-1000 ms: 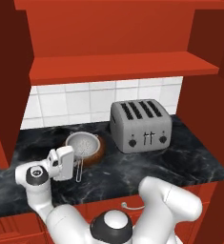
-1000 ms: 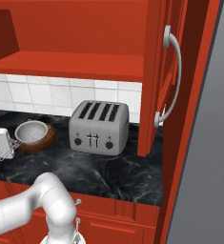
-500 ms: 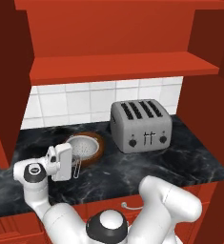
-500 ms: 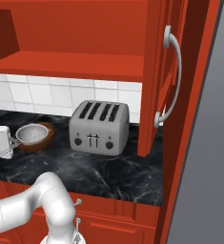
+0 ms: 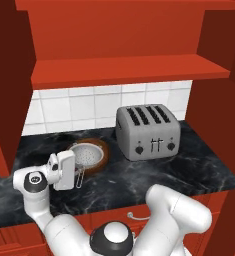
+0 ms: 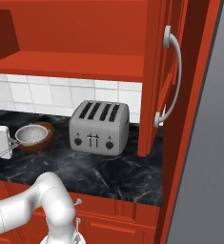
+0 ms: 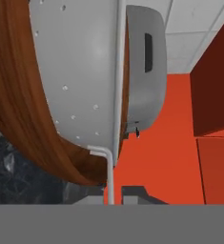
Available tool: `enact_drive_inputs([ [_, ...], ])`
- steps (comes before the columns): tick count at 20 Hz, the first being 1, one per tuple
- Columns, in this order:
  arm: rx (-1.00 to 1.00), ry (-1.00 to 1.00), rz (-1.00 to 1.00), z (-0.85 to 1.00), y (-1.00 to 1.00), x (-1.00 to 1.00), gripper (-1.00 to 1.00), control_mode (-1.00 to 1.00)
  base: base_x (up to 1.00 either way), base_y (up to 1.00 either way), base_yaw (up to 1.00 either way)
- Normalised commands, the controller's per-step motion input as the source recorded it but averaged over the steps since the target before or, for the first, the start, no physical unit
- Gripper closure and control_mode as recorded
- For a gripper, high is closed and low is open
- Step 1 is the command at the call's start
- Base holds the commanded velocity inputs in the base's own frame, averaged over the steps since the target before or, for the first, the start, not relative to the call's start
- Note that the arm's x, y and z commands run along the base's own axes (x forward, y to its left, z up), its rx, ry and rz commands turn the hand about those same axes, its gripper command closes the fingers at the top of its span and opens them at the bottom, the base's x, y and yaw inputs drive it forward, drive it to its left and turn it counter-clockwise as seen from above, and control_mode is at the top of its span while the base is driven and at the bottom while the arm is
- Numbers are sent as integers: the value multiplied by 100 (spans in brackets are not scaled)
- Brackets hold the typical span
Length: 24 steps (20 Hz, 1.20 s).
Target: Open the cabinet and setup a tea strainer by placing it in the bowl upright.
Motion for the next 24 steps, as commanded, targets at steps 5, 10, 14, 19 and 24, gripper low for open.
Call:
enact_drive_inputs([
  [5,0,0,0,0,0,0,-100,-100,0,0,0],
  [10,0,0,0,0,0,0,-100,-100,0,0,0],
  [14,0,0,0,0,0,0,-100,-100,0,0,0],
  [19,0,0,0,0,0,0,-100,-100,0,0,0],
  [24,5,0,-1,1,-18,-1,-100,-100,0,0,0],
])
